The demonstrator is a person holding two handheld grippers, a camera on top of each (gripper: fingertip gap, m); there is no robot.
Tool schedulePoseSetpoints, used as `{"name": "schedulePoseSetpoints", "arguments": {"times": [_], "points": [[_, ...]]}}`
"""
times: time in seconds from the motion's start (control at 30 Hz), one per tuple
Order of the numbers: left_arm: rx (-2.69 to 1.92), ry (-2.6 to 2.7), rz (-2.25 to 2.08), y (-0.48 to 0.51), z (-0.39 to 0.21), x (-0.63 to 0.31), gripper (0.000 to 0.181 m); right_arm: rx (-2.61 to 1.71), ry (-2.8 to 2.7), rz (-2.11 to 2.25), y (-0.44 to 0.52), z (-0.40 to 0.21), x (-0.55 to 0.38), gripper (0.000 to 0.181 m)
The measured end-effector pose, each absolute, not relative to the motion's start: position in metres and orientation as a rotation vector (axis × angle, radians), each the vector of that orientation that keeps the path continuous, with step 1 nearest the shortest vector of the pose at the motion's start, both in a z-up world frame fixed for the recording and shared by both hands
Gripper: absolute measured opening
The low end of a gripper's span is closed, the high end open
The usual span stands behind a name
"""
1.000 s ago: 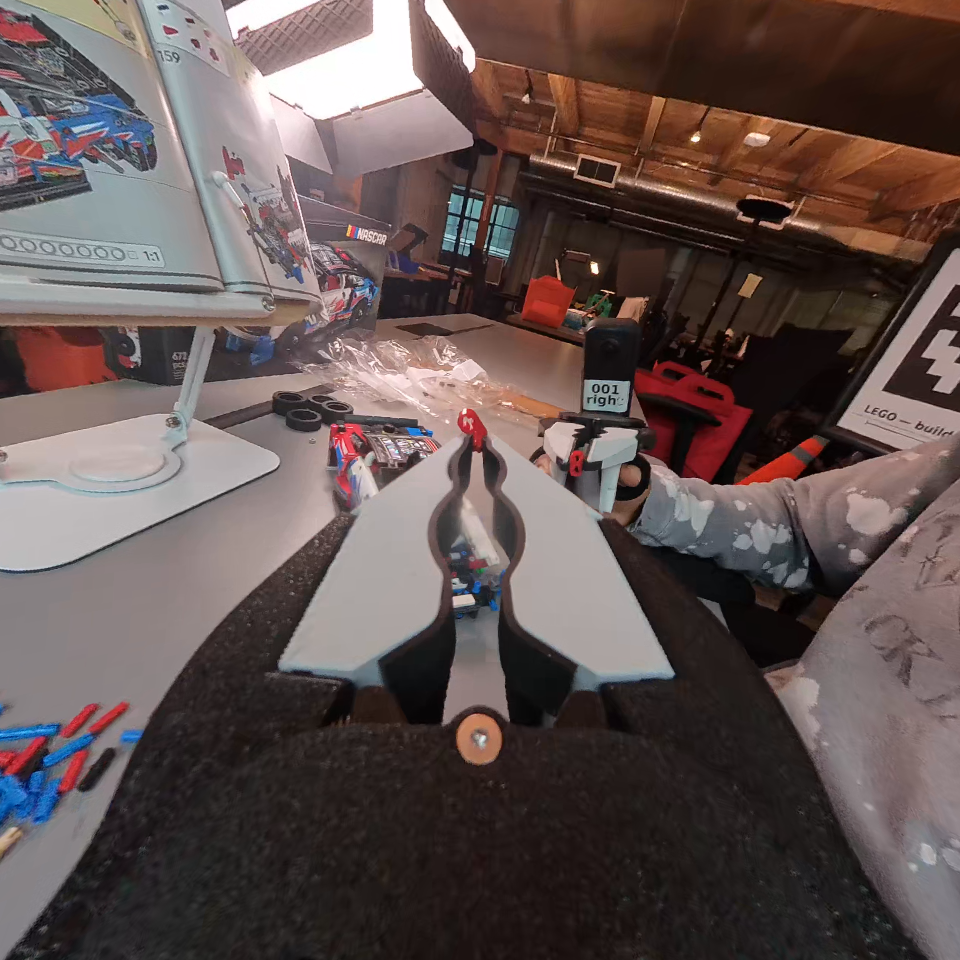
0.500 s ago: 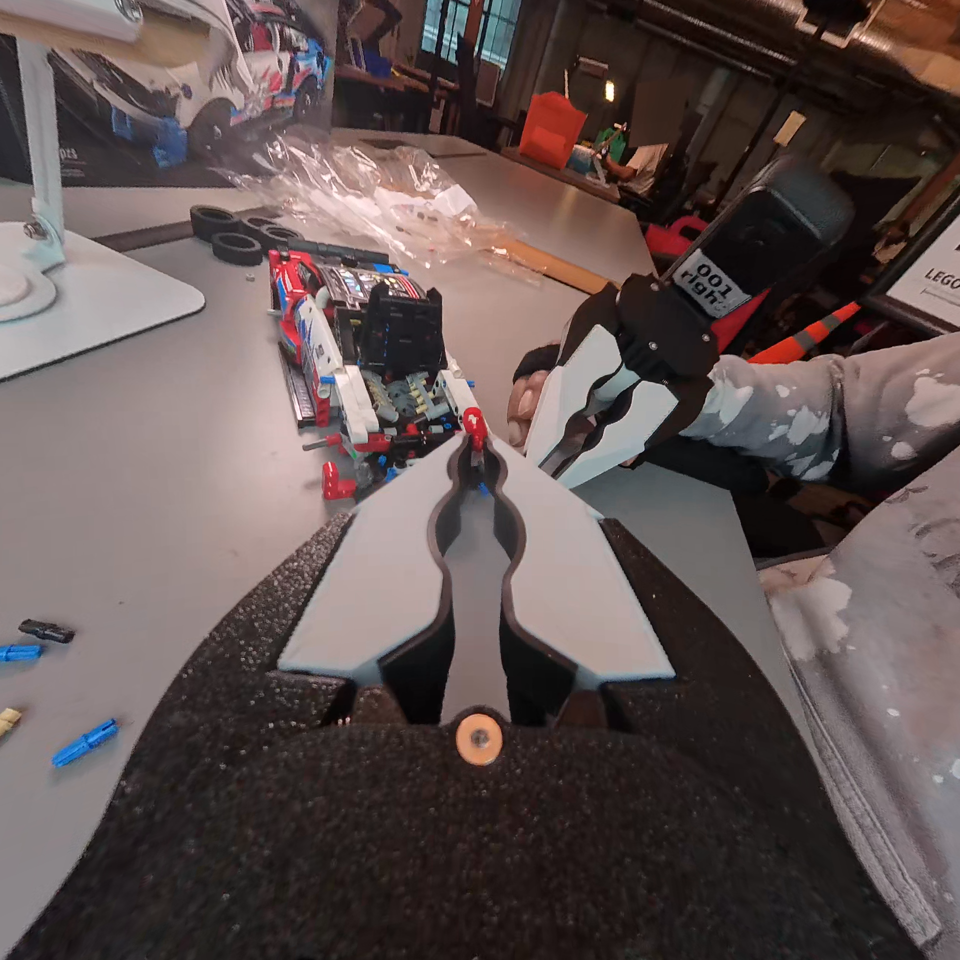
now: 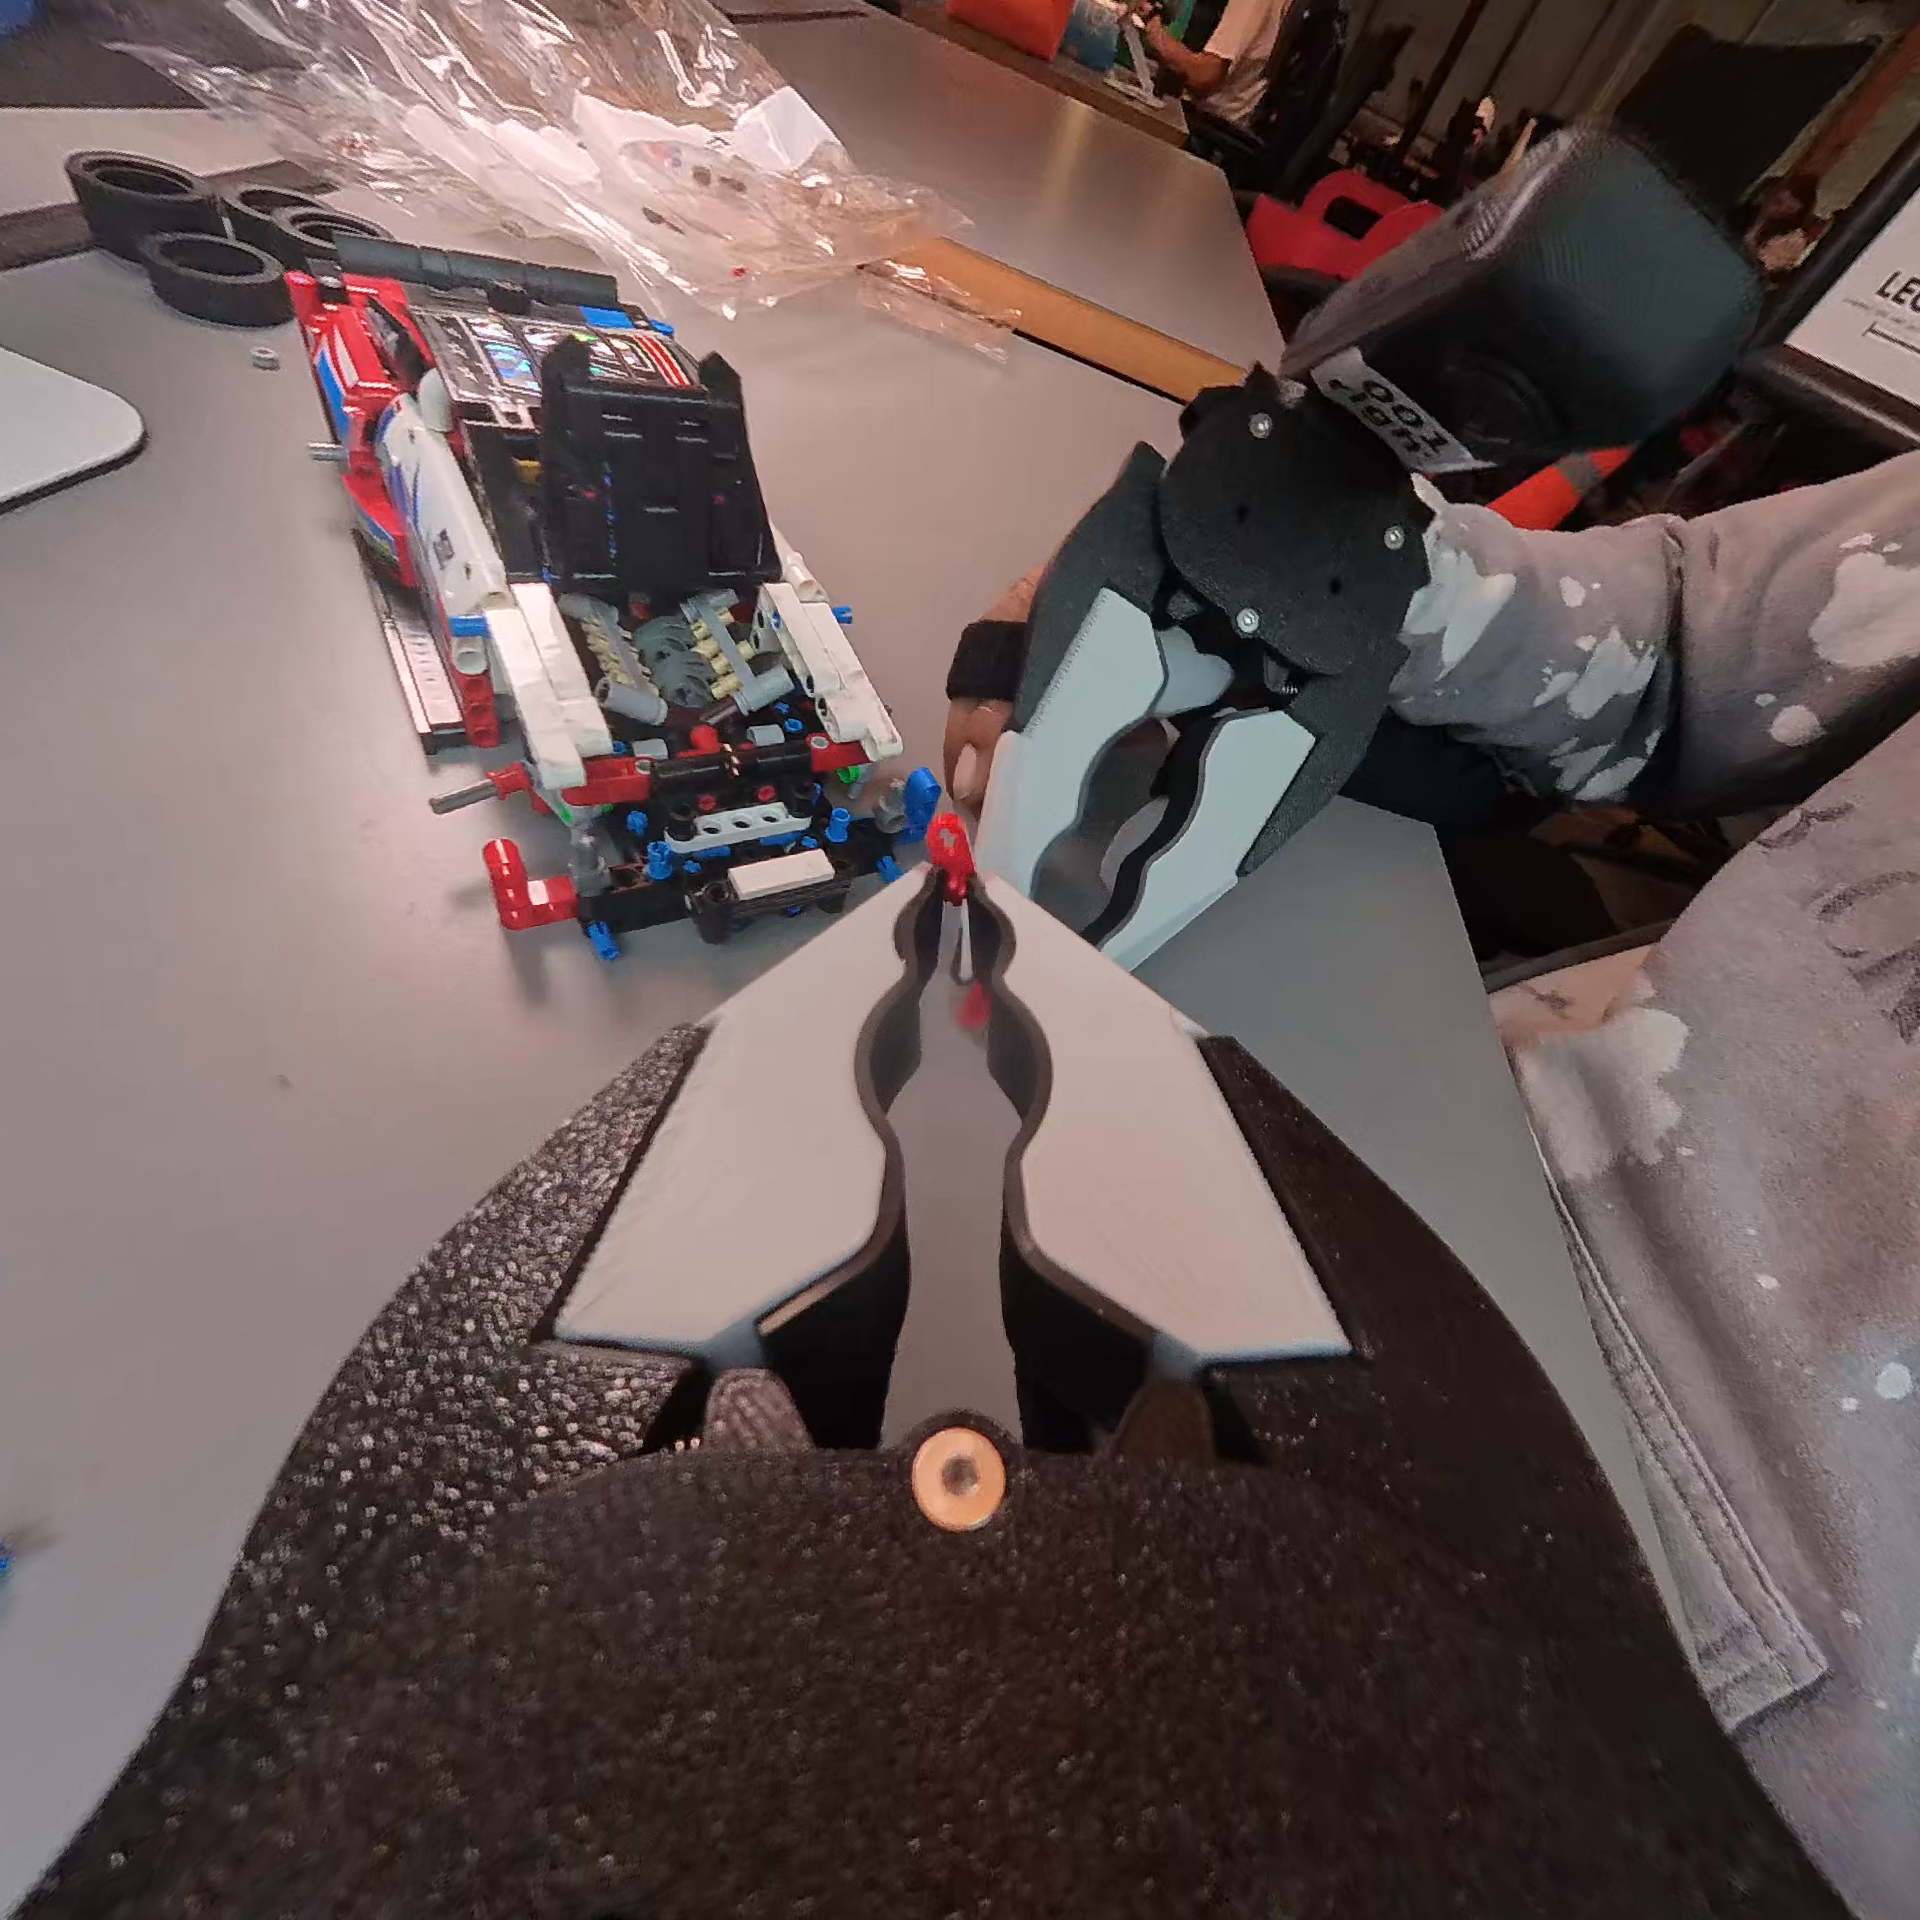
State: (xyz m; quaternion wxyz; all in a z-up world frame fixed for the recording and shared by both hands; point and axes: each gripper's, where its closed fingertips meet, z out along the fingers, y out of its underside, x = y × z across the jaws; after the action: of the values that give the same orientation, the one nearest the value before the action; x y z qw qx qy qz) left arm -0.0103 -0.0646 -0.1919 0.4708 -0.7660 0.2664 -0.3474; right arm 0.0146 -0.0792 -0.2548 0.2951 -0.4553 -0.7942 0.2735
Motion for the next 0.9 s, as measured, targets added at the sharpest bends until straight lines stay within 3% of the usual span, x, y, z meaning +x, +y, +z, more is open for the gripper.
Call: {"name": "schedulePoseSetpoints", "arguments": {"times": [0.03,0.43,0.9], "points": [[-1.875,0.676,-0.863,-0.067,-0.193,-0.007,0.002,-1.226,-2.107,0.760,-0.080,-0.253,0.015,0.021],[-1.820,0.842,-0.890,-0.086,-0.191,0.016,0.003,-1.251,-1.777,1.372,-0.088,-0.183,0.012,0.018],[-1.605,0.791,-0.958,-0.093,-0.137,0.026,0.001,-1.082,-1.661,1.564,-0.094,-0.136,0.020,0.005]]}}
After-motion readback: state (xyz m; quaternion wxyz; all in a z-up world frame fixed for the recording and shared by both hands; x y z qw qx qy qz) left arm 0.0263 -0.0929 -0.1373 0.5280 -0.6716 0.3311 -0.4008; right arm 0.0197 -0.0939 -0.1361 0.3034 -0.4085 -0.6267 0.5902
